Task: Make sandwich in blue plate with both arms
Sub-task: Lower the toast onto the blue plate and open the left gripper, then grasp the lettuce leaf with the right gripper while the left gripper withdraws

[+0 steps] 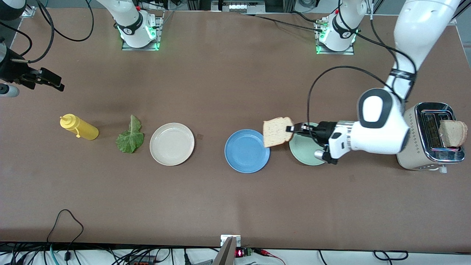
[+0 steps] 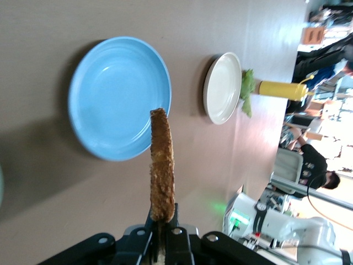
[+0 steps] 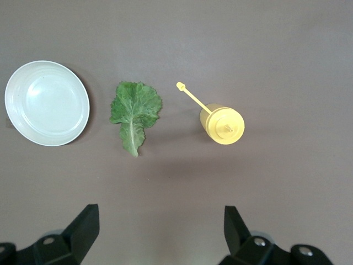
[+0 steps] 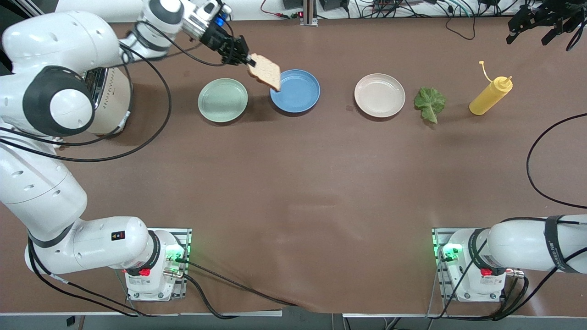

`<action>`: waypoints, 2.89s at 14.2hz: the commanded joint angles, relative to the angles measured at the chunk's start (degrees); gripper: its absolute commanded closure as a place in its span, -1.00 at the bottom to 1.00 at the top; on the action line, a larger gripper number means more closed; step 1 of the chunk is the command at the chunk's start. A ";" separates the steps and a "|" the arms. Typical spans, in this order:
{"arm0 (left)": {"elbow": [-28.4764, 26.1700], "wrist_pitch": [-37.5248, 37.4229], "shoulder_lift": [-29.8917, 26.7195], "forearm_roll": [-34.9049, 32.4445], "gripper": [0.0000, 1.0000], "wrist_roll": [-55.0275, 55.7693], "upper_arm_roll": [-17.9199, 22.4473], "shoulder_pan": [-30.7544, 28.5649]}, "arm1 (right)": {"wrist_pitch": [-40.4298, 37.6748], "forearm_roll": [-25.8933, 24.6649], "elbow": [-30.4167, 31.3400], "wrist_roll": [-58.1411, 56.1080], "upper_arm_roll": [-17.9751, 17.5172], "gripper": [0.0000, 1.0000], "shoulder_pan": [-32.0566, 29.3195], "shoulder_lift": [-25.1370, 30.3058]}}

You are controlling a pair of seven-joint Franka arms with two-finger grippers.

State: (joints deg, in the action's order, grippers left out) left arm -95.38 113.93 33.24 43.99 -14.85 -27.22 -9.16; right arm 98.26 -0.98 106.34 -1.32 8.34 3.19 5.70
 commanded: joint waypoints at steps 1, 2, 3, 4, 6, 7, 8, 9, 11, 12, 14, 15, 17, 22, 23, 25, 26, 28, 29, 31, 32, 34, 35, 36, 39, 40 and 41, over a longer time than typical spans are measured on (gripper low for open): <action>-0.94 6.11 5.15 5.73 0.99 -8.23 -1.25 0.98 | -0.17 -0.60 0.18 -0.52 -0.16 -1.00 -0.29 0.27; -0.94 7.96 6.56 8.28 0.99 -10.09 -1.34 1.68 | -0.17 -0.60 0.18 -0.52 -0.16 -1.00 -0.46 0.27; -0.94 10.41 7.80 9.43 0.99 -12.28 -1.34 3.17 | -0.17 -0.60 0.18 -0.52 -0.16 -1.00 -0.47 0.27; -0.77 12.26 9.20 9.62 0.99 -13.44 -1.34 4.66 | 0.00 -0.60 0.18 -0.52 -0.16 -1.00 -0.47 0.27; 0.02 14.74 11.93 9.54 0.99 -14.67 -1.34 5.82 | 0.70 -0.60 0.18 -0.35 -0.16 -1.00 -0.20 -0.51; 0.11 15.01 12.46 9.53 0.99 -14.85 -1.34 5.99 | 1.49 -0.60 0.18 -0.26 -0.16 -1.00 -0.03 -1.39; 0.20 15.53 13.08 9.71 0.99 -15.55 -1.34 5.99 | 2.54 -0.43 0.18 -0.17 -0.25 -1.00 0.15 -2.35; 0.20 16.58 14.04 11.80 0.99 -16.43 -1.34 6.08 | 4.12 -0.25 0.18 -0.17 -0.42 -1.00 0.24 -3.75; 1.68 17.99 15.71 17.59 0.99 -21.24 -1.34 7.13 | 7.03 0.37 -0.78 -0.17 -0.69 -1.00 0.67 -7.18; 3.17 18.08 15.89 19.80 0.99 -22.92 -1.26 7.40 | 7.21 0.28 -0.96 0.00 -0.60 -1.00 2.24 -8.85; 3.63 18.17 17.38 20.26 0.99 -23.29 -0.99 8.19 | 9.57 -0.25 -0.96 0.18 -0.60 -1.00 5.32 -12.53; 3.89 18.17 18.43 20.17 0.98 -23.38 -0.99 8.19 | 11.76 0.01 -0.96 0.96 -0.60 -1.00 5.77 -14.91; 3.98 18.17 18.44 20.08 0.68 -22.59 -0.99 8.19 | 15.37 0.28 -0.70 2.55 -0.69 -1.00 6.99 -19.74; 2.05 17.30 12.49 13.52 -1.00 -21.63 1.80 6.70 | 21.71 0.28 0.09 1.50 -0.69 -1.00 8.23 -29.59; 1.52 15.73 10.38 10.10 -1.00 -20.84 3.12 6.61 | 22.67 0.28 0.27 1.50 -0.86 -1.00 9.11 -31.00; 1.25 9.15 6.42 1.15 -1.00 -17.42 6.72 6.70 | 26.79 0.28 2.19 1.50 -0.86 -1.00 9.64 -33.12; 1.25 6.51 4.66 -4.47 -1.00 -15.05 7.44 6.61 | 28.90 0.28 3.77 1.59 -0.86 -1.00 9.73 -33.38; 1.60 1.50 1.32 -15.72 -1.00 -9.87 8.93 6.26 | 33.03 0.28 7.11 1.59 -0.95 -1.00 9.73 -33.39; 1.95 -1.49 -0.17 -20.91 -1.00 -8.36 9.46 5.82 | 34.70 0.28 8.51 1.59 -0.95 -1.00 9.73 -33.56; 2.13 -6.77 -3.16 -30.41 -1.00 -6.33 10.08 4.51 | 37.52 0.28 10.19 1.59 -0.95 -1.00 9.73 -34.17; 2.31 -9.49 -4.48 -34.89 -1.00 -6.15 10.17 3.37 | 37.53 0.28 10.20 1.59 -0.95 -1.00 9.82 -34.35; 4.32 -16.24 -6.94 -42.98 -1.00 -6.15 10.26 1.35 | 37.53 0.28 10.02 1.76 -0.87 -0.10 9.82 -35.05; 6.50 -20.98 -8.44 -47.46 -1.00 -6.15 10.26 0.55 | 37.53 0.28 9.94 2.28 -0.95 0.27 9.73 -35.41; 8.88 -25.03 -9.32 -51.60 -1.00 -6.15 10.26 -0.41 | 37.36 0.28 9.94 2.38 -0.95 0.42 9.82 -35.41; 15.47 -34.36 -11.87 -57.69 -1.00 -6.15 10.26 -0.69 | 36.57 0.28 9.50 2.12 -0.95 1.00 9.90 -34.97; 16.80 -35.69 -13.01 -57.70 -1.00 -6.06 10.26 -0.69 | 36.04 0.28 8.89 1.59 -1.04 1.00 9.90 -33.32; 17.85 -36.75 -13.98 -57.70 -1.00 -6.06 10.26 -0.77 | 33.17 0.19 7.49 1.41 -1.13 1.00 10.08 -31.47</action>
State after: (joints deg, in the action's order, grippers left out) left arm -79.96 80.00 20.70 -12.00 -21.59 -16.92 -10.50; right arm 134.60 -0.88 115.20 0.38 7.36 12.99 -28.99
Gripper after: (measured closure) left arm 0.000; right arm 0.859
